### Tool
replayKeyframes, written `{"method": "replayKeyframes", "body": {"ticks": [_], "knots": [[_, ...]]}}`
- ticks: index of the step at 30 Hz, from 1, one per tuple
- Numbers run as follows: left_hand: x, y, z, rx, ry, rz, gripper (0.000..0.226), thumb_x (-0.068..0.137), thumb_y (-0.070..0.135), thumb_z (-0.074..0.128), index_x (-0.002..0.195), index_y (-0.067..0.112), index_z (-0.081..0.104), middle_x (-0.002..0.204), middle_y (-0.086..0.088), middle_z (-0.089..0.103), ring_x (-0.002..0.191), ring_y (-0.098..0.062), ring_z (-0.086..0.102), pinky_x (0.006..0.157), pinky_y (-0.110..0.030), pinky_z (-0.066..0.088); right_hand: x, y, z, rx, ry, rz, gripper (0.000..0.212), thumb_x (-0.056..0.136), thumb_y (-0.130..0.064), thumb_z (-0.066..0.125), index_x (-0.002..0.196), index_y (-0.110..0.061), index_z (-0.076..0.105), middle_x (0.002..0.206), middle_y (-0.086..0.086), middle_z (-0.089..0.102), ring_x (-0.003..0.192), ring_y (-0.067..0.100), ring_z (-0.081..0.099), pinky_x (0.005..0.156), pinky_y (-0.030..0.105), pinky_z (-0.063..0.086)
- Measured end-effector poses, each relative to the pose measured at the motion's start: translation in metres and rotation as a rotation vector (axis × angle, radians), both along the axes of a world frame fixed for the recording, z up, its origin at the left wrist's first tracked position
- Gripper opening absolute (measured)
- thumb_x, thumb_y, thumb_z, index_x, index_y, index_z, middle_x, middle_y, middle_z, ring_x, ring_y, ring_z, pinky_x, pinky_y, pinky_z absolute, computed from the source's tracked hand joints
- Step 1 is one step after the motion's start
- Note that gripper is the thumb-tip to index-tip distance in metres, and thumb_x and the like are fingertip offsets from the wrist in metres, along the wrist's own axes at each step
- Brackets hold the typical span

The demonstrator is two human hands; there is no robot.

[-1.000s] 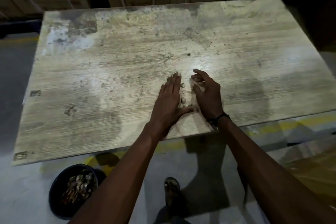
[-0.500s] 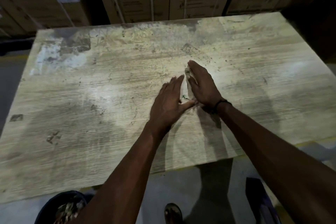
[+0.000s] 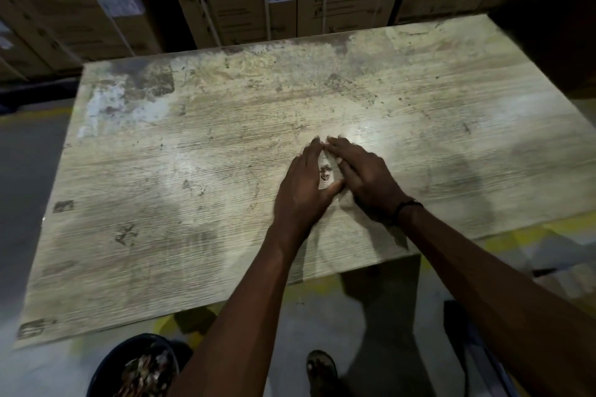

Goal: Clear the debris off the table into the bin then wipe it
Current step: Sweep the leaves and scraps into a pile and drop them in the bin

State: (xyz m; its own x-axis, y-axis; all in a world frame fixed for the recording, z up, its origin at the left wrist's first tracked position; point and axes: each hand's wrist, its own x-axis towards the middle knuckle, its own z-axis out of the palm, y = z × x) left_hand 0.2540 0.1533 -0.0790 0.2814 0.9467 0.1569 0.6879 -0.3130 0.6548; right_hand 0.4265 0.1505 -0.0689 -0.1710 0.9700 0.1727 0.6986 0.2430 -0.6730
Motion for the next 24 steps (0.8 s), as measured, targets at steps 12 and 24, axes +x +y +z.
{"method": "replayKeyframes", "body": {"ticks": [12,24], "knots": [[-0.023,-0.060,-0.010,0.039,0.337,0.051,0.083,0.106,0.061,0.024,0.167,0.006,0.010,0.176,-0.013,0.001,0.163,-0.028,-0.002,0.132,-0.045,0.004,-0.025,-0.076,-0.015,0.002,-0.305,-0.368,0.067,0.101,-0.035,0.027,0.162,-0.006,0.031,0.172,0.010,0.023,0.160,0.023,0.017,0.130,0.043,0.018],[-0.019,-0.031,-0.008,0.044,0.168,-0.112,0.075,0.109,0.045,0.041,0.166,0.004,0.016,0.172,-0.016,0.020,0.160,-0.030,0.018,0.130,-0.043,0.016,-0.022,-0.072,-0.018,0.055,-0.252,-0.322,0.066,0.102,-0.027,0.039,0.164,-0.008,0.025,0.173,0.007,0.020,0.161,0.020,0.016,0.131,0.035,0.011]]}}
